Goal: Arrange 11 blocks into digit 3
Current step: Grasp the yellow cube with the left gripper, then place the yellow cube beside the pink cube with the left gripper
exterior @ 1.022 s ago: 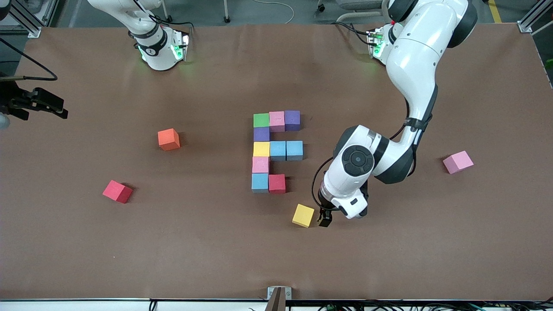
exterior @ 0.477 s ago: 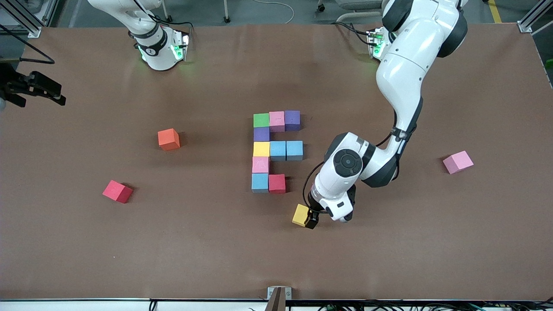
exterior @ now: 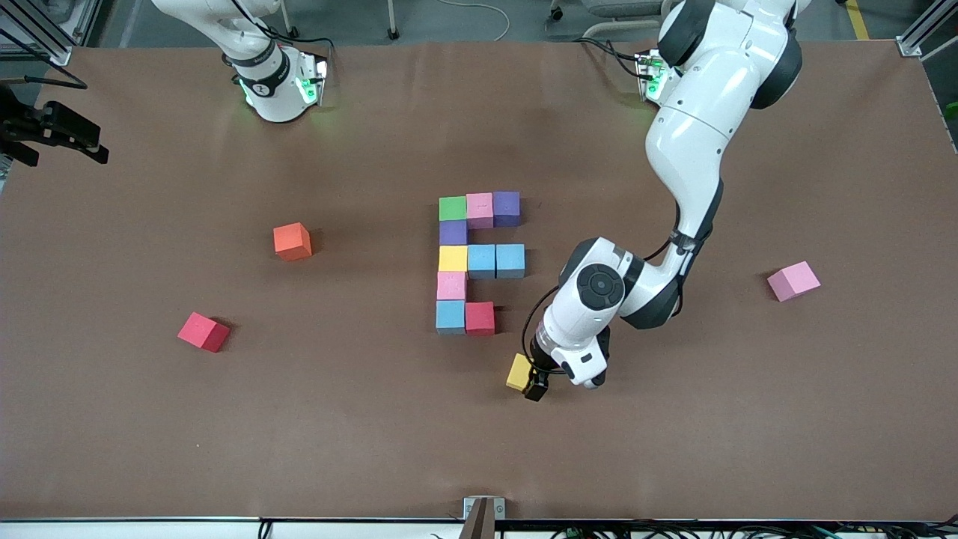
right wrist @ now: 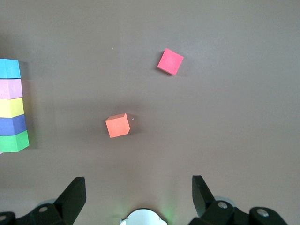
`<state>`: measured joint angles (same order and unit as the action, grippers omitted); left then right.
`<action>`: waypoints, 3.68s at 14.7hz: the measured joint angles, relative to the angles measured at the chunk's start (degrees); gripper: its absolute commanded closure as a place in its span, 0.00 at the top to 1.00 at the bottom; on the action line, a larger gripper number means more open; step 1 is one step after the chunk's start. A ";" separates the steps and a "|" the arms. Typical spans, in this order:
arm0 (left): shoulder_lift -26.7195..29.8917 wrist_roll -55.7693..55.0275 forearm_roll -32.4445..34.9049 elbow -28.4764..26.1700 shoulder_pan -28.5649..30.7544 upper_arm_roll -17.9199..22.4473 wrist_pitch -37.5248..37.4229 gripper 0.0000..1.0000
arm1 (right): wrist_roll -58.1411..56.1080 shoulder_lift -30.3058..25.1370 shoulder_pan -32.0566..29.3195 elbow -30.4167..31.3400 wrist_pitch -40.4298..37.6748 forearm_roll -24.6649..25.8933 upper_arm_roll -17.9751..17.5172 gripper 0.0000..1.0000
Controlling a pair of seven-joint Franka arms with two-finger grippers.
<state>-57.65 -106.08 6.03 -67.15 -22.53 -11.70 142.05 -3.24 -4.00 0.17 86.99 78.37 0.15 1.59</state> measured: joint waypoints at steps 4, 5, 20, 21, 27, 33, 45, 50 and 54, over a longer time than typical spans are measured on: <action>-1.40 0.00 -0.31 0.16 -0.02 -0.01 1.96 0.97 | 0.00 -0.97 -0.01 0.01 -0.40 0.00 -0.01 1.00; -1.57 0.00 -0.42 0.23 -0.01 -0.01 2.12 0.92 | 0.00 -0.97 -0.01 0.04 -0.04 0.00 -0.03 1.00; 2.12 -0.11 -2.78 2.31 0.52 0.00 -3.93 0.22 | 0.00 -0.97 -0.01 2.13 3.79 -0.29 -0.28 1.00; 3.14 -0.60 -2.82 2.29 0.60 0.02 -5.55 0.22 | 0.00 -0.97 -0.01 2.14 3.79 -0.36 -0.29 1.00; 5.83 -15.56 -2.83 0.82 -0.01 0.11 -12.88 0.22 | -0.45 -0.97 -0.01 2.15 3.81 -1.58 -0.29 1.00; 7.09 -27.02 0.37 -5.35 -3.10 0.14 -13.22 0.22 | -2.73 -0.97 -0.01 2.15 4.09 -1.58 -0.29 1.00; 7.61 -30.06 1.81 -10.13 -4.80 -0.26 -8.73 0.22 | -2.99 -0.97 -0.01 2.15 3.96 -1.58 -0.30 1.00; 8.18 -29.43 1.93 -11.35 -4.80 -0.62 -8.09 0.21 | -3.03 -0.97 -0.01 2.15 3.96 -1.58 -0.30 1.00; 8.18 -28.73 1.94 -12.29 -4.79 -0.62 -6.57 0.21 | -3.06 -0.97 -0.01 2.15 3.95 -1.58 -0.30 1.00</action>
<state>-49.47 -134.81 7.97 -79.44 -27.31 -12.32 135.48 -6.30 -4.97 0.15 89.14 82.33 -1.43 1.29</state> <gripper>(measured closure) 0.396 0.000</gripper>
